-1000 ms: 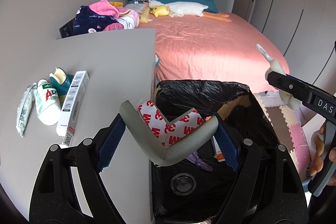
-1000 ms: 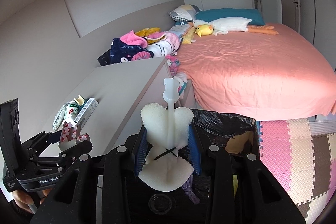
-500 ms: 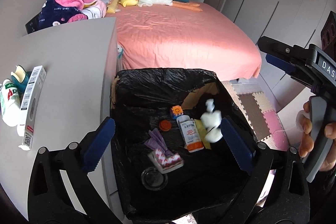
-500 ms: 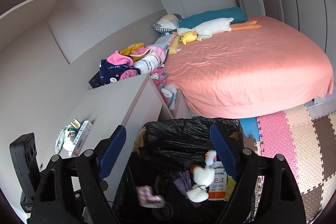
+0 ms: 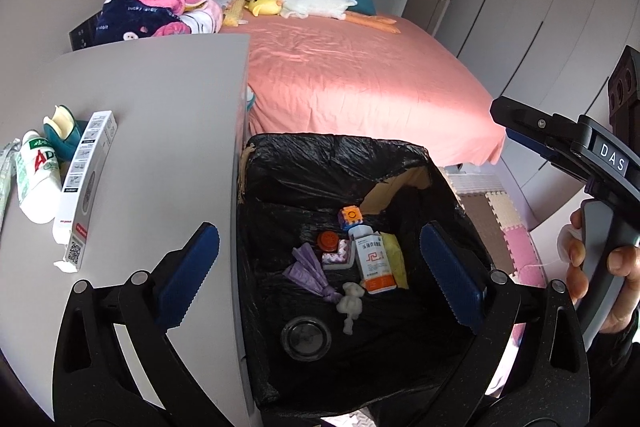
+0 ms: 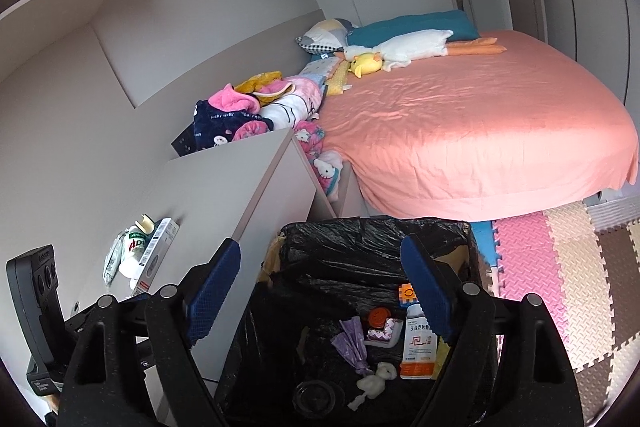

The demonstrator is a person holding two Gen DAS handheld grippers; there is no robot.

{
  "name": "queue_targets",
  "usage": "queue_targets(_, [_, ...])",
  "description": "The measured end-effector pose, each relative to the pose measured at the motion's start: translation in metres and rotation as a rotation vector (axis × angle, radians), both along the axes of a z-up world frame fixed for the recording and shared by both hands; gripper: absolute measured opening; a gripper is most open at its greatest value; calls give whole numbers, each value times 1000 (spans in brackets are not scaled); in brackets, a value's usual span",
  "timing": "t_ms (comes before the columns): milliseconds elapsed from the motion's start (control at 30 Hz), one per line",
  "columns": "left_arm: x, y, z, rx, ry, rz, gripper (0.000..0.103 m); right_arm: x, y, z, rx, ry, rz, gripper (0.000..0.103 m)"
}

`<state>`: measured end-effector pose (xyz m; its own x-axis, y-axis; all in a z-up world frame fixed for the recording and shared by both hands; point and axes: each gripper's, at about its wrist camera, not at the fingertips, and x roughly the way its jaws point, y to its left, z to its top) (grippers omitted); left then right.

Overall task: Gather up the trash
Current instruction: 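Move both tools back toward the desk items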

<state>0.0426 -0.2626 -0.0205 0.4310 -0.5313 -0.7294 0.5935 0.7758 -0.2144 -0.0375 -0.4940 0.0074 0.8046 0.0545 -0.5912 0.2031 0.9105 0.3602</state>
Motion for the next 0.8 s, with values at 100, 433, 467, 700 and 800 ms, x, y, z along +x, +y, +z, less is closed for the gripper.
queue_targets(100, [4, 10, -1, 1, 0, 22, 97, 6, 7, -2, -5, 9, 14, 83])
queue_targets(433, [17, 45, -4, -10, 8, 74, 97, 28, 41, -6, -27, 38, 62, 83])
queue_targets(467, [19, 48, -4, -9, 8, 79, 97, 30, 45, -6, -30, 40, 66, 83])
queue_targets(700, [30, 80, -7, -1, 11, 140, 97, 49, 73, -10, -41, 57, 114, 83])
queue_targets(800, [35, 95, -8, -9, 17, 170, 97, 57, 84, -12, -46, 67, 136, 83])
